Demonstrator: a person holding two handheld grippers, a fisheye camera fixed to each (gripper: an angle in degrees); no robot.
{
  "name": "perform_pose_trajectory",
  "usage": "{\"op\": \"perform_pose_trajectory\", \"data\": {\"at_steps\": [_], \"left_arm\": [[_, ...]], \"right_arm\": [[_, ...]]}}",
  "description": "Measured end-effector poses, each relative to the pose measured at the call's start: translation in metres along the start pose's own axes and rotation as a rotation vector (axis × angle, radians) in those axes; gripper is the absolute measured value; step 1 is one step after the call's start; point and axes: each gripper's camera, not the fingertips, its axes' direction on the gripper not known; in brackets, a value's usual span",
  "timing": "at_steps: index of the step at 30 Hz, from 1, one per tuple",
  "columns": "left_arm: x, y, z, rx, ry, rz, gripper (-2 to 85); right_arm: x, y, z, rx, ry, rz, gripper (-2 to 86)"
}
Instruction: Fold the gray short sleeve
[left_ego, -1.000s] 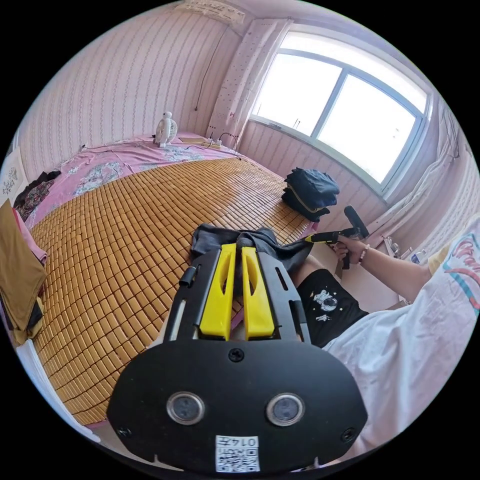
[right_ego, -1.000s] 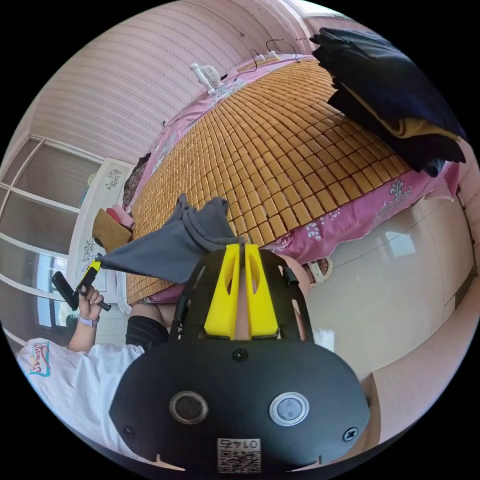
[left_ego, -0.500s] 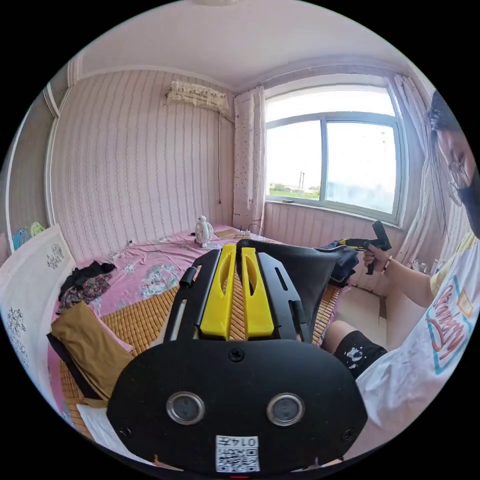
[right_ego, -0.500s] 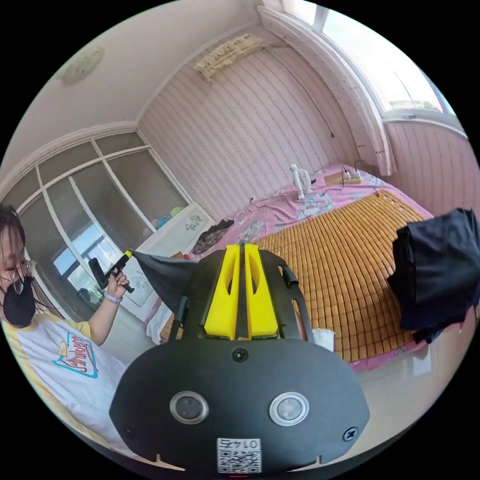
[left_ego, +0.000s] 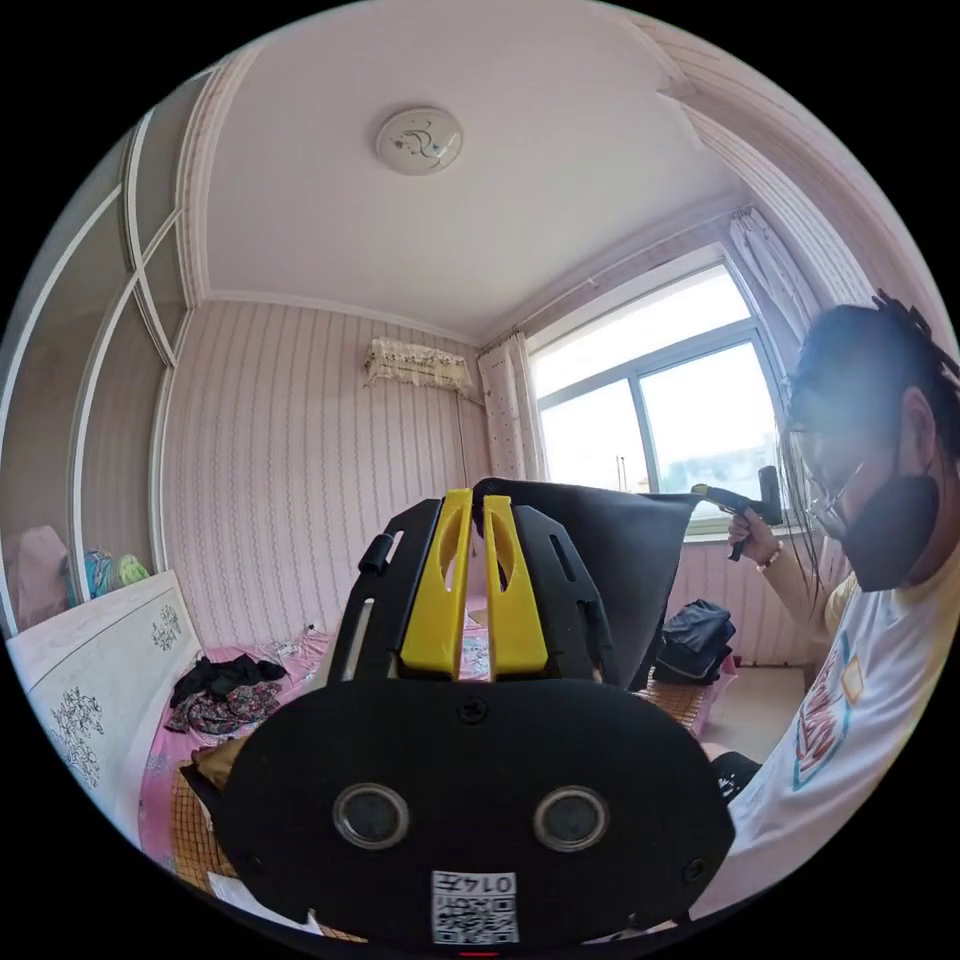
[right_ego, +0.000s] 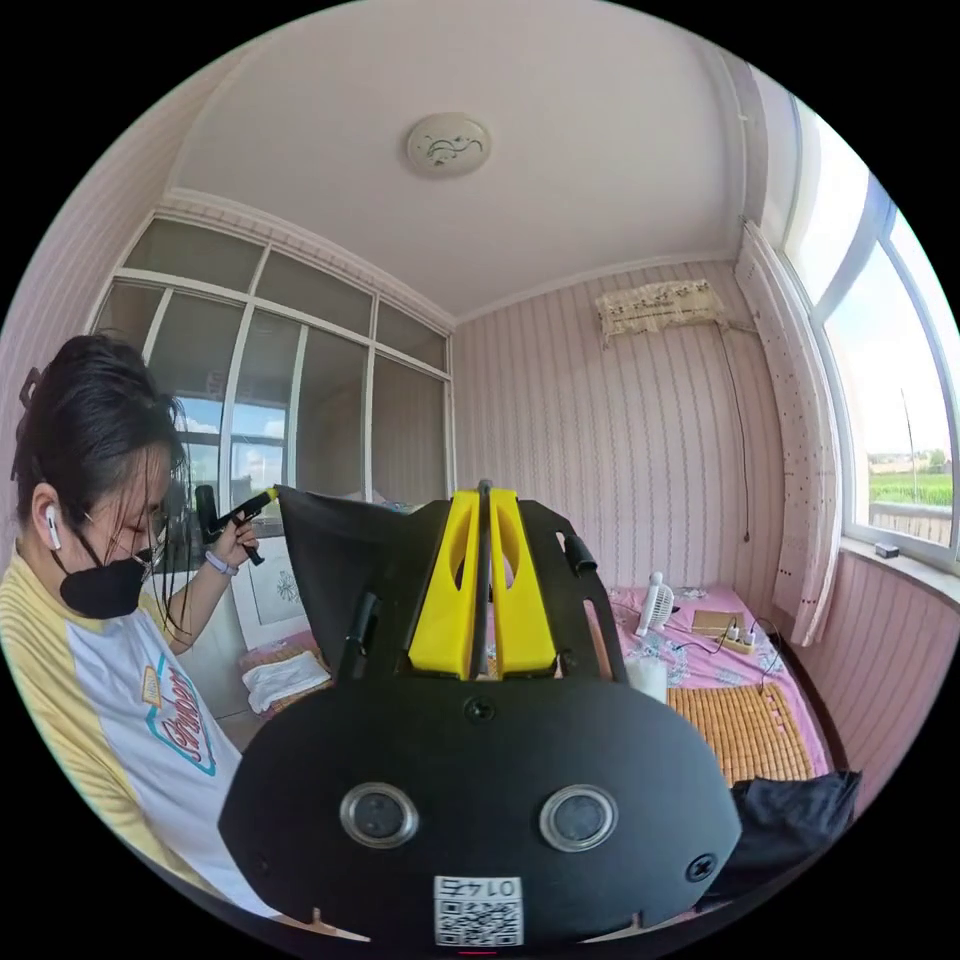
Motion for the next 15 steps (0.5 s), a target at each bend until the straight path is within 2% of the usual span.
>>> {"op": "perform_pose_trajectory", "data": {"at_steps": [4,7,9,13,15], "left_arm": [[-0.017,-0.026,-0.025,0.057,-0.003,-0.027,-0.8],[-0.036,-0.030,-0.018,0.019,-0.065,-0.040,-0.8],[-0.057,-0.014,0.013,-0.083,-0.073,-0.091,-0.8],[-0.106,0.042,0.086,-0.315,-0.066,-0.259,-0.8],[-0.128,0.087,0.136,-0.452,-0.142,-0.303,-0.9]], "right_arm": [[-0.011,-0.030,-0.001,0.052,-0.080,-0.037,0.7],[0.002,-0.041,0.025,0.036,-0.112,-0.001,0.8],[0.017,-0.038,0.058,-0.039,-0.103,0.038,0.8],[0.077,0.004,0.172,-0.341,-0.056,0.234,0.8],[0.103,0.033,0.219,-0.416,-0.023,0.318,0.8]]}}
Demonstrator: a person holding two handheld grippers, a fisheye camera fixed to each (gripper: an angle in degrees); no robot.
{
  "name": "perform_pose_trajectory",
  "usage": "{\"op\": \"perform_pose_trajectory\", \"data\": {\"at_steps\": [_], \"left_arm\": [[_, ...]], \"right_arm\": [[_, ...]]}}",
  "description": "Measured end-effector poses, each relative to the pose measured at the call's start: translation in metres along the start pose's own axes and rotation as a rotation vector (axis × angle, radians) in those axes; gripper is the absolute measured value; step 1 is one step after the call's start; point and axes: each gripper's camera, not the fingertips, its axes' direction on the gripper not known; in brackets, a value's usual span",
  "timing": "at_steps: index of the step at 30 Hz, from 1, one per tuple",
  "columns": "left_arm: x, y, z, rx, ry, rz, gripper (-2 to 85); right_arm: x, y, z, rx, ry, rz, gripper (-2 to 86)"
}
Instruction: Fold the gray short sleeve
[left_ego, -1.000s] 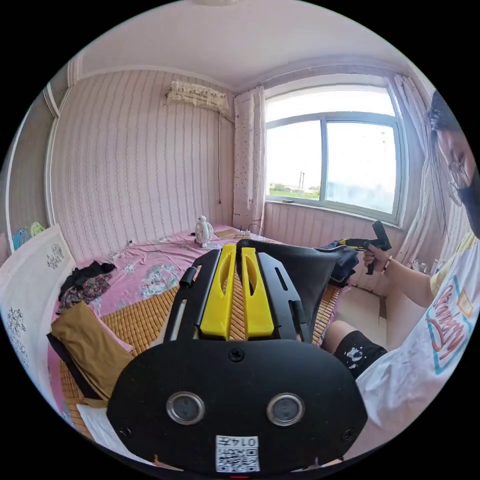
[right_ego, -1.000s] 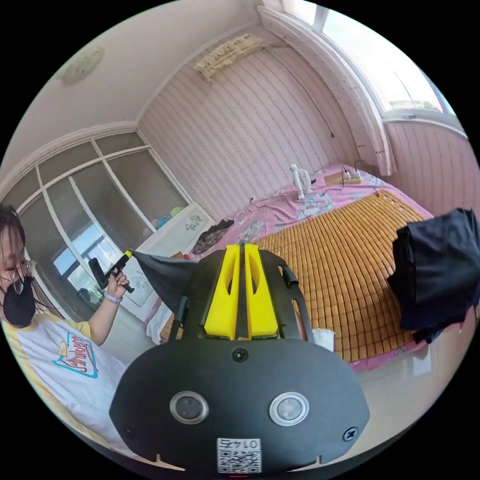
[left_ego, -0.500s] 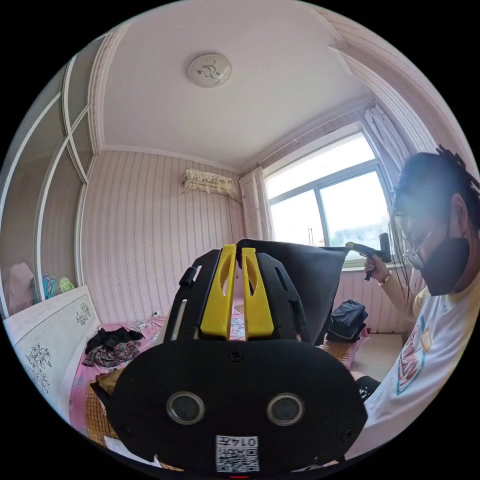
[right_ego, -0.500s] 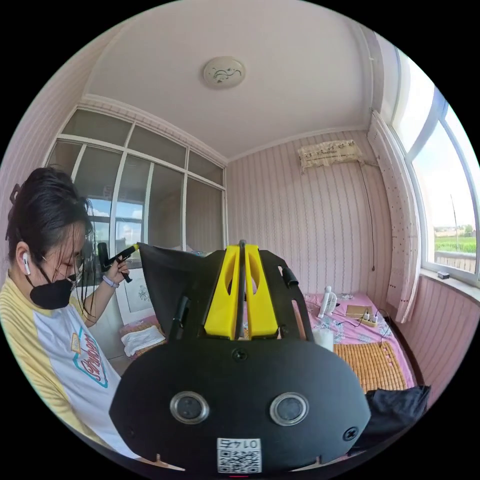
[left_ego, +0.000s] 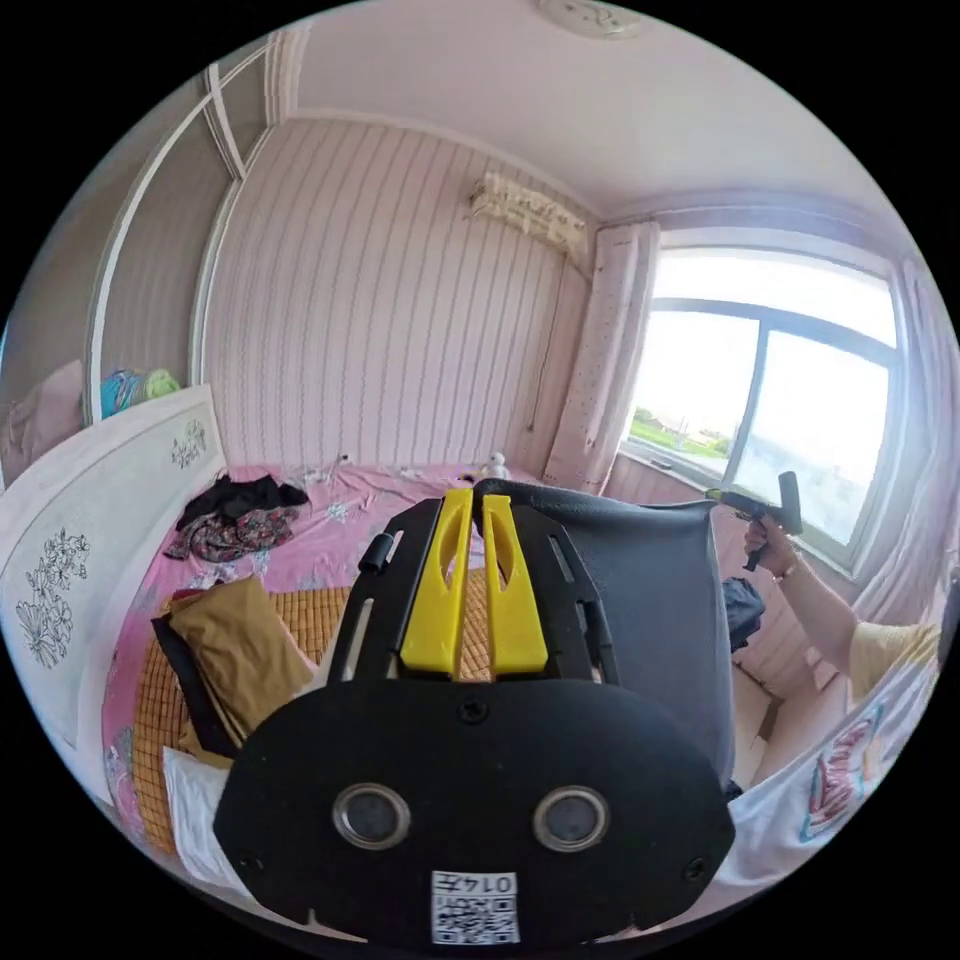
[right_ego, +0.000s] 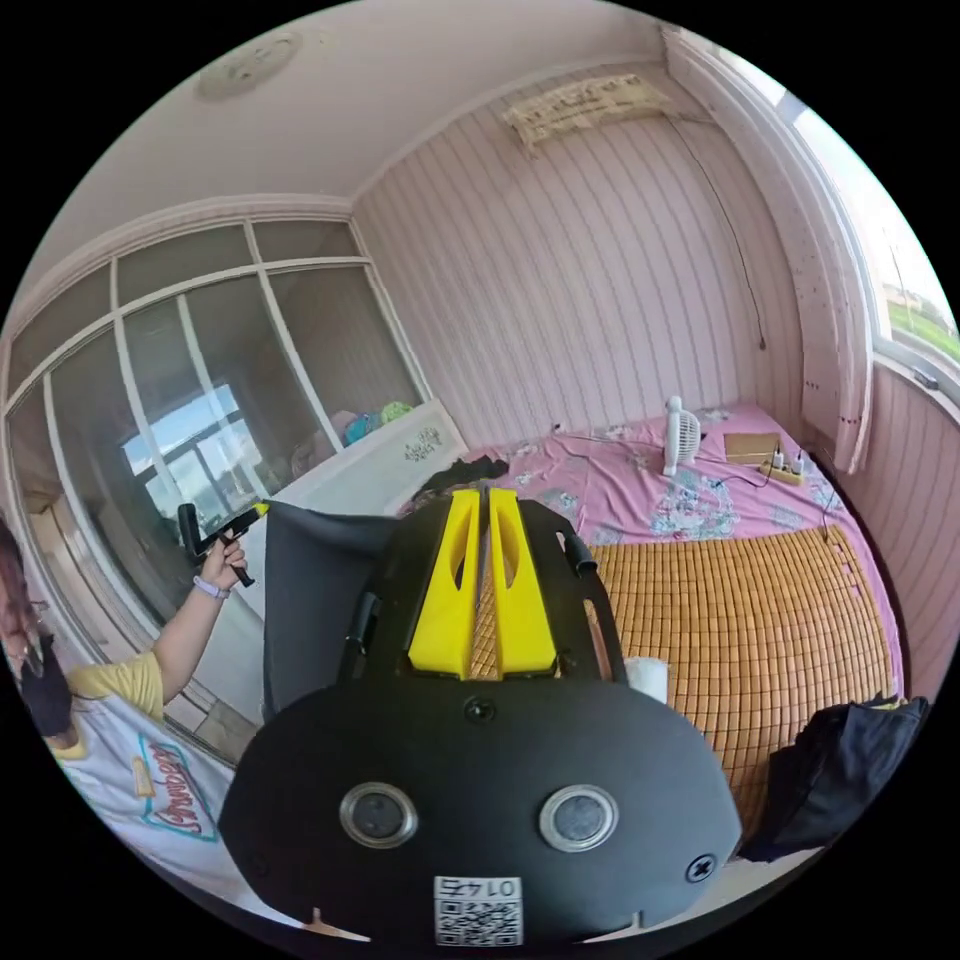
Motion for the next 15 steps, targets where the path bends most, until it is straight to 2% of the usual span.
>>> {"op": "perform_pose_trajectory", "data": {"at_steps": [2,4,6,11,15], "left_arm": [[-0.006,0.009,0.038,-0.050,-0.081,0.012,-0.9],[-0.014,0.011,0.060,-0.036,-0.056,-0.027,-0.9],[-0.026,-0.003,0.070,0.013,-0.020,-0.085,-0.9],[-0.036,-0.023,0.063,0.172,0.070,-0.057,-0.9],[-0.041,0.018,0.087,0.085,0.053,-0.009,-0.8]], "right_arm": [[0.025,-0.006,0.055,-0.063,0.097,0.026,0.7],[0.037,-0.022,0.079,-0.082,0.116,0.051,0.7],[0.047,-0.043,0.084,-0.023,0.088,0.094,0.7],[0.071,-0.073,0.056,0.302,-0.131,0.144,0.8],[0.092,-0.042,0.062,0.294,-0.163,0.109,0.8]]}}
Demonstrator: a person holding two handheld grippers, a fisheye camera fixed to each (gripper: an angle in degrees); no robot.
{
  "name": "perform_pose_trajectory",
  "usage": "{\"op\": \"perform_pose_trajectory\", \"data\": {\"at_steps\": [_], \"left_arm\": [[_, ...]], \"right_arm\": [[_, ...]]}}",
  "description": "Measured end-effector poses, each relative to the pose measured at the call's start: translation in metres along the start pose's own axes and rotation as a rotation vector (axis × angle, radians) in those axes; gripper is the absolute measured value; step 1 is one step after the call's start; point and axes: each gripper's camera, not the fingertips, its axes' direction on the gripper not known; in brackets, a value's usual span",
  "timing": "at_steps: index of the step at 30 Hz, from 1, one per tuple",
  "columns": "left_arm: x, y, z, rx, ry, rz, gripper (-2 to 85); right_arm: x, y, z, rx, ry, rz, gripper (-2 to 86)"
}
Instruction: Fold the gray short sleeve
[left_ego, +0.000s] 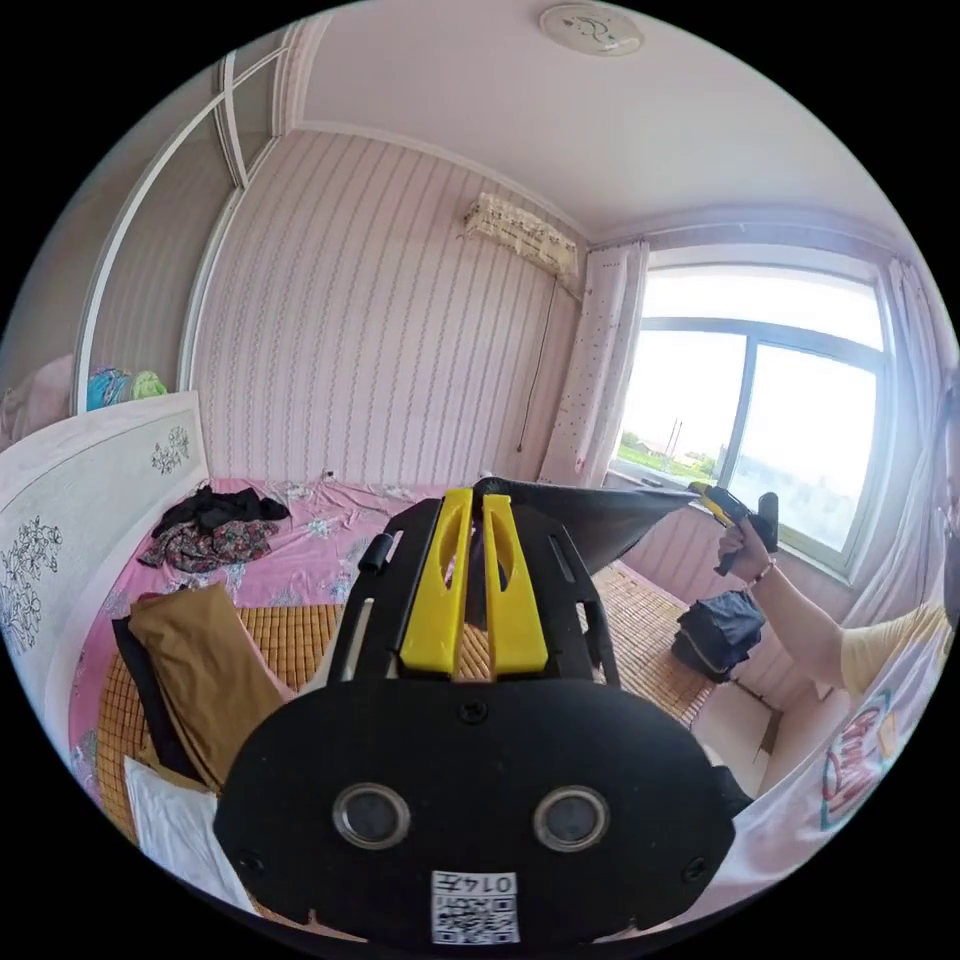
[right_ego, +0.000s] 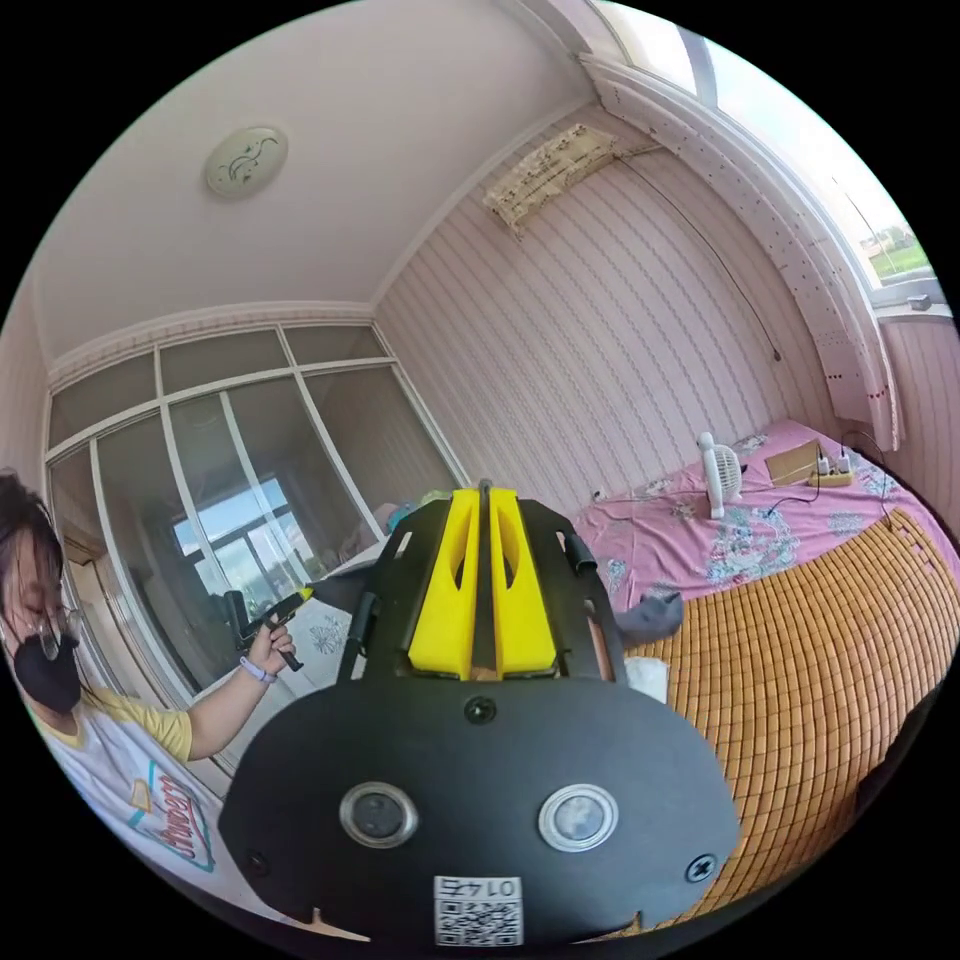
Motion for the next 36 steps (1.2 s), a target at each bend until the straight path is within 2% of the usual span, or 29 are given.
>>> {"op": "perform_pose_trajectory", "data": {"at_steps": [4,6,9,13,18,29,36], "left_arm": [[-0.014,0.076,0.046,-0.224,-0.004,-0.004,-0.6],[-0.031,0.138,0.087,-0.414,0.048,-0.080,-0.5],[-0.048,0.213,0.132,-0.590,0.062,-0.184,-0.3],[-0.058,0.276,0.165,-0.699,0.052,-0.275,0.3],[-0.067,0.327,0.193,-0.872,0.057,-0.305,1.7],[-0.075,0.356,0.198,-1.011,0.158,-0.299,5.0],[-0.089,0.371,0.209,-0.990,0.092,-0.394,5.8]], "right_arm": [[0.059,0.069,0.004,-0.207,0.144,0.095,0.8],[0.092,0.102,0.009,-0.299,0.187,0.196,0.8],[0.145,0.152,0.018,-0.398,0.237,0.366,0.8],[0.192,0.202,0.033,-0.554,0.395,0.496,0.8],[0.216,0.226,0.042,-0.702,0.448,0.534,0.9],[0.238,0.215,0.068,-0.970,0.551,0.466,2.2],[0.238,0.200,0.086,-0.964,0.685,0.330,4.9]]}}
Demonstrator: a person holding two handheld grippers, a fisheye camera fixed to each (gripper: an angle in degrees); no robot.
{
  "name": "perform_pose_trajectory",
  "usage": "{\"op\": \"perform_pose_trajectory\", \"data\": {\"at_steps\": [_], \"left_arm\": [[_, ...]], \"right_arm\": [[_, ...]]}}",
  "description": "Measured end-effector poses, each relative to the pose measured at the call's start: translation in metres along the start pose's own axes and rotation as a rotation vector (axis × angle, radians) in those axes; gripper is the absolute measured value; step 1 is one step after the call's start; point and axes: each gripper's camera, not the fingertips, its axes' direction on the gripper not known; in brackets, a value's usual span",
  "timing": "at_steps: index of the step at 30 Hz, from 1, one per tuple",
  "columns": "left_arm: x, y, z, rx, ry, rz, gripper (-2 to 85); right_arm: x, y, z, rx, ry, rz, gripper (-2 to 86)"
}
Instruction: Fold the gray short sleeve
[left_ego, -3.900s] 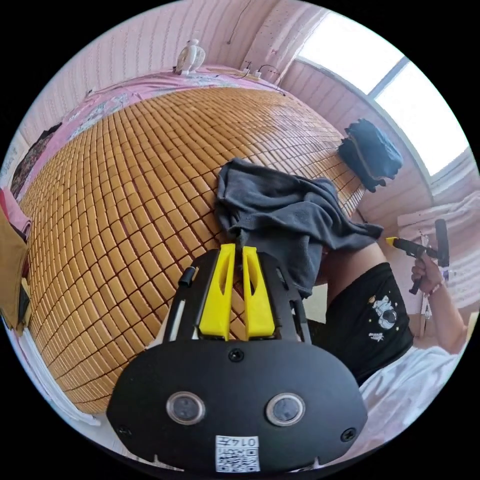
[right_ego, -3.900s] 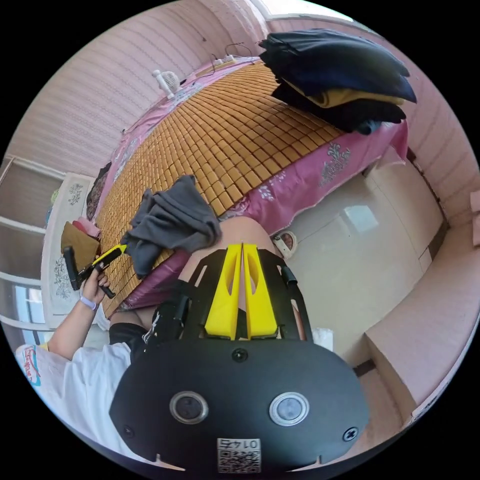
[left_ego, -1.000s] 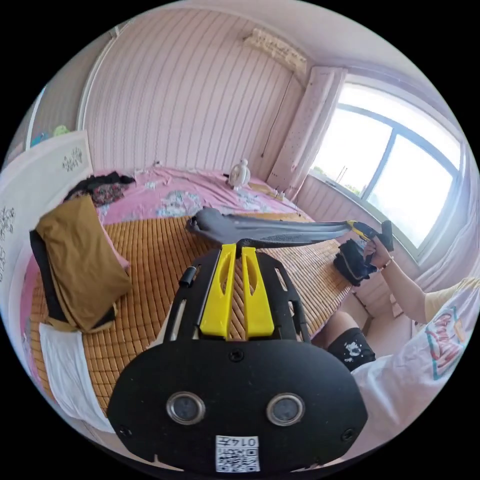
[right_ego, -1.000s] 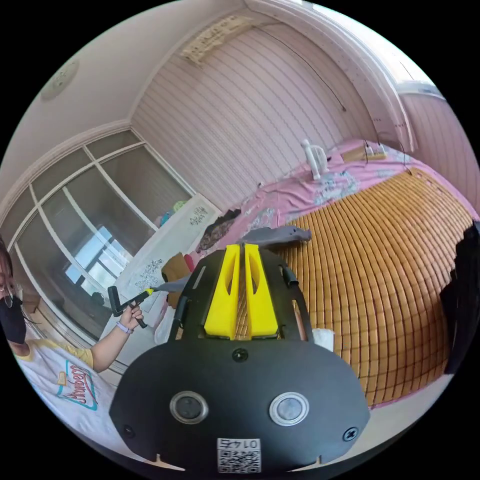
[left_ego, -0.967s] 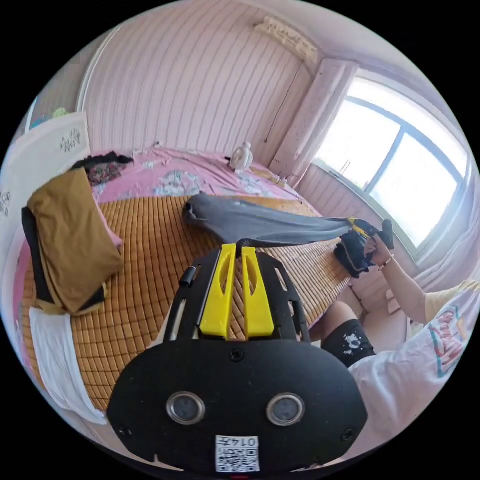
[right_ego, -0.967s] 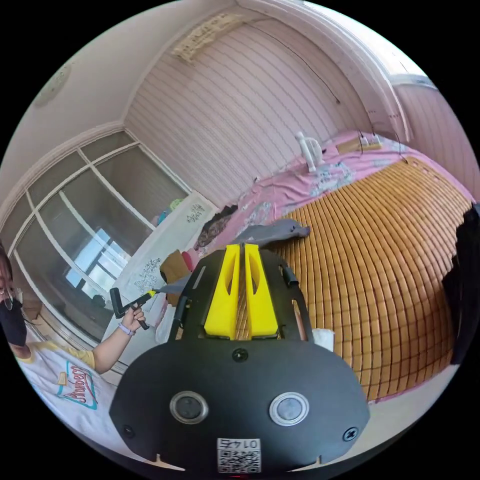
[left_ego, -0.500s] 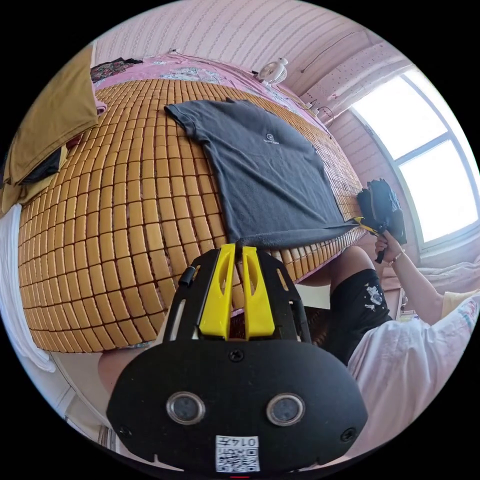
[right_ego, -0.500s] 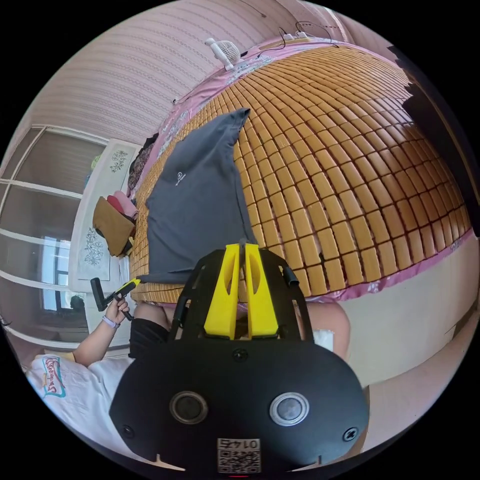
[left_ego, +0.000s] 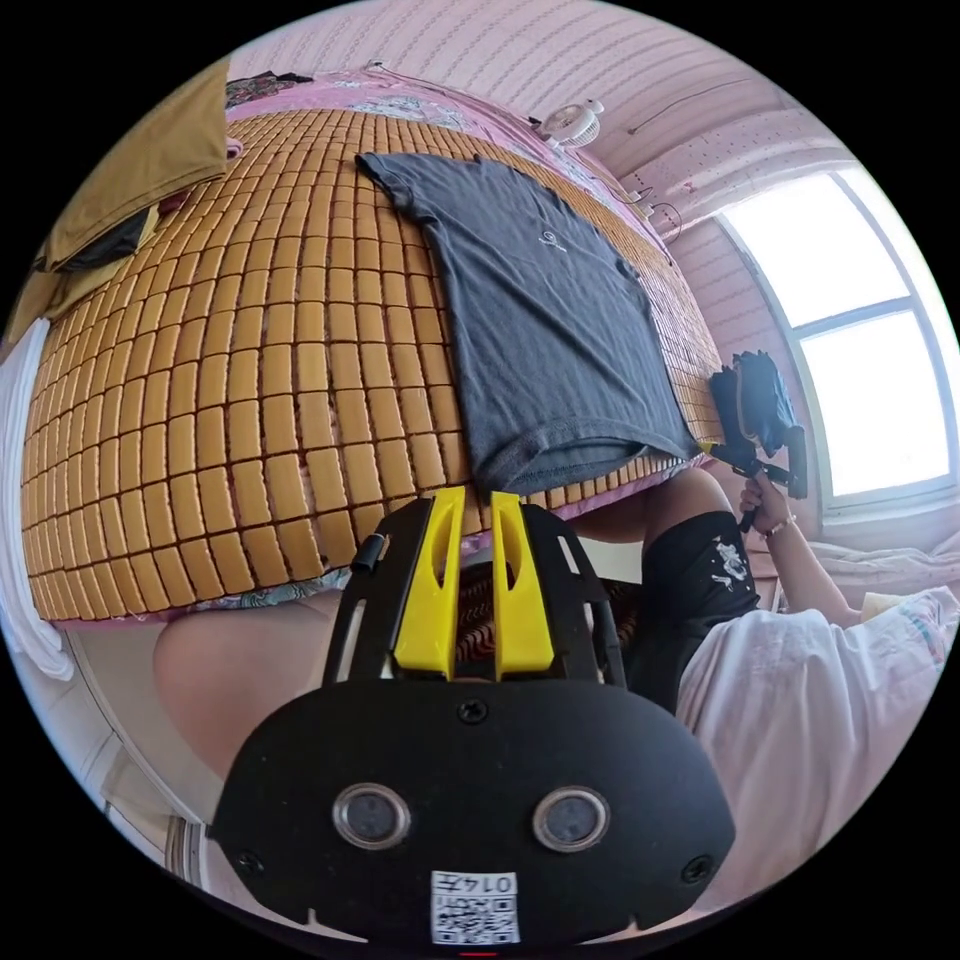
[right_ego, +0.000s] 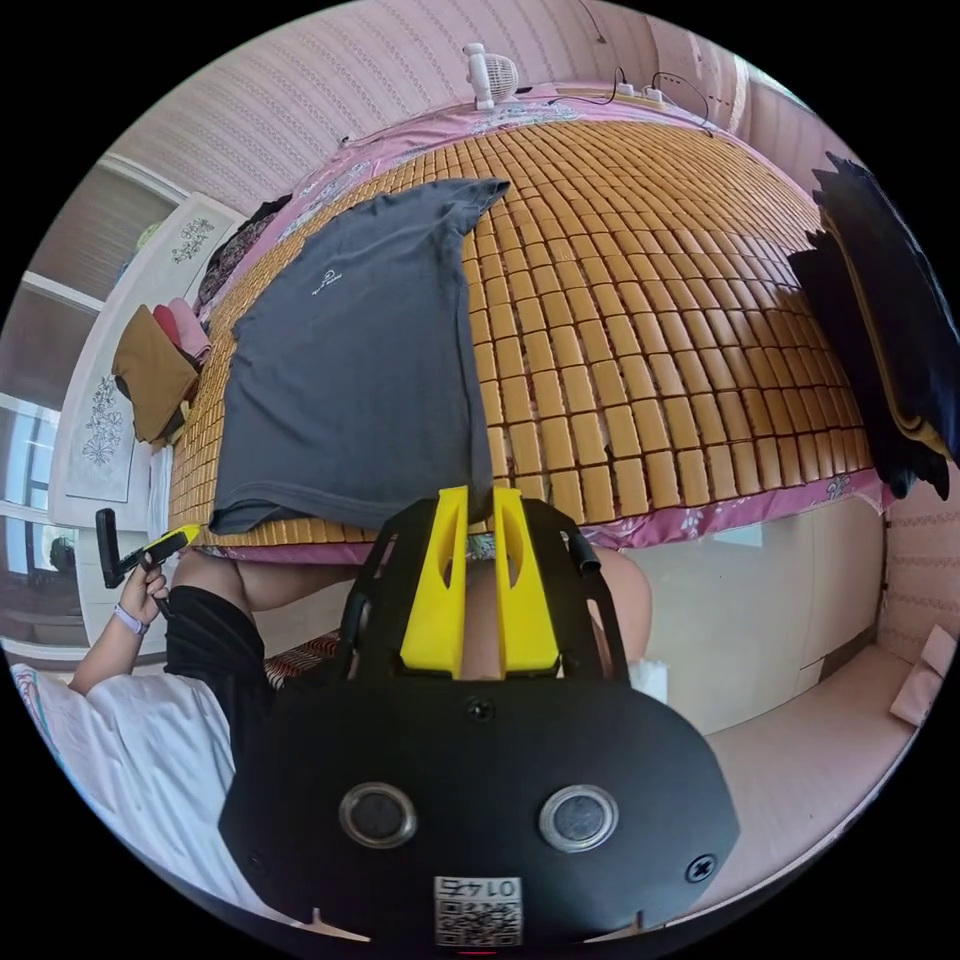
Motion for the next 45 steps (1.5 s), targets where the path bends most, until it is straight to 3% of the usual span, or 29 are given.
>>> {"op": "perform_pose_trajectory", "data": {"at_steps": [9,15,21,25,32,37,41,43,45], "left_arm": [[0.032,-0.036,0.046,-0.085,-0.259,0.111,3.9],[0.022,-0.039,0.029,-0.076,-0.211,0.155,-0.6],[0.003,-0.035,0.025,-0.113,-0.144,0.144,2.0],[-0.007,-0.031,0.034,-0.158,-0.151,0.102,5.5],[-0.014,-0.033,0.029,-0.089,-0.156,0.054,7.6],[-0.014,-0.048,0.051,-0.181,-0.251,0.062,1.2],[-0.012,-0.047,0.031,-0.182,-0.162,0.143,-0.4],[-0.030,-0.045,0.016,-0.127,0.026,0.048,-0.6],[-0.069,-0.038,0.006,-0.031,0.330,-0.167,-0.7]], "right_arm": [[0.021,-0.038,0.013,-0.111,-0.030,0.028,2.1],[0.045,-0.049,-0.004,-0.089,-0.111,0.052,0.3],[0.079,-0.052,-0.018,-0.075,-0.253,0.138,0.7],[0.086,-0.052,-0.011,-0.106,-0.164,0.154,1.3],[0.083,-0.058,-0.008,-0.098,-0.132,0.102,6.3],[0.083,-0.071,0.004,-0.175,-0.091,0.074,0.9],[0.100,-0.061,-0.020,-0.007,-0.202,0.145,-0.2],[0.112,-0.054,-0.023,0.037,-0.273,0.218,-0.2],[0.126,-0.048,-0.021,0.061,-0.347,0.314,-0.3]]}}
